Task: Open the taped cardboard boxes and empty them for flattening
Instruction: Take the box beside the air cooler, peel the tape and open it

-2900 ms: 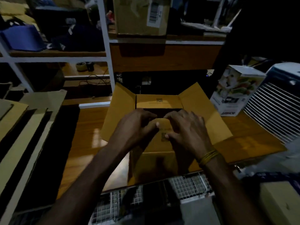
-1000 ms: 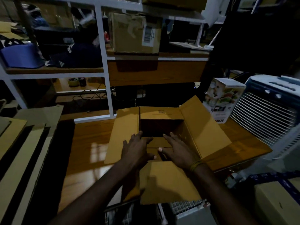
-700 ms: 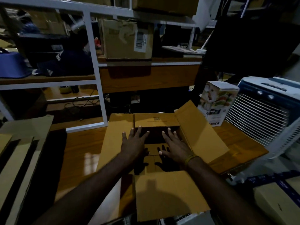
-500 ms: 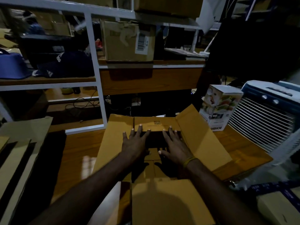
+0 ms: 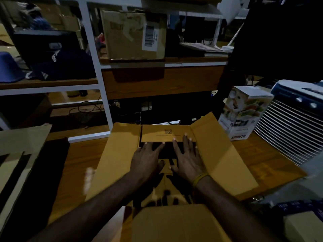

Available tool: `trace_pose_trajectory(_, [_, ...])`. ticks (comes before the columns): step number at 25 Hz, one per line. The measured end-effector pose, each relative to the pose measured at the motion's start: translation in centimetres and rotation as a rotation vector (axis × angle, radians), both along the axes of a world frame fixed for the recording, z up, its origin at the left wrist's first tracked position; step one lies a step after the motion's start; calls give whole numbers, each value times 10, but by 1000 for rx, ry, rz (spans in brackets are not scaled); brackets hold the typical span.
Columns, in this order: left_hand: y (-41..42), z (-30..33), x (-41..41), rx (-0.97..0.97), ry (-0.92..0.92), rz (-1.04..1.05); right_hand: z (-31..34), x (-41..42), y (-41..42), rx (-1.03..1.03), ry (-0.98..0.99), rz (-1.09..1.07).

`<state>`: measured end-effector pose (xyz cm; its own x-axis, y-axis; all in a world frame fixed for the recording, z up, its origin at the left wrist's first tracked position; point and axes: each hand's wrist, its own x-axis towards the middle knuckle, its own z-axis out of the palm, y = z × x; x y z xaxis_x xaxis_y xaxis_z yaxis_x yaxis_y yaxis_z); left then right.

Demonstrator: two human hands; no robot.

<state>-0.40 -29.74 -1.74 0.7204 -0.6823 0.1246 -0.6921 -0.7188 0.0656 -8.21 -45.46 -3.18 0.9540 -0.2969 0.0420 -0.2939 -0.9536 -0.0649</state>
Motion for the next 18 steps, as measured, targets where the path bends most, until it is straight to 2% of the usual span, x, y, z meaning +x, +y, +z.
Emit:
trace_pose_trajectory(5, [-13, 1, 4, 47, 3, 29, 15, 25, -9, -17, -151, -12])
trace_pose_trajectory(10, [-35, 13, 43, 40, -16, 83, 22, 61, -32, -54, -237, -40])
trace_pose_trajectory(14, [-48, 18, 77, 2, 22, 134, 16, 74, -55, -55, -119, -67])
trace_pose_trajectory(18, [-55, 12, 93, 51, 63, 186, 12, 91, -68, -87, -35, -100])
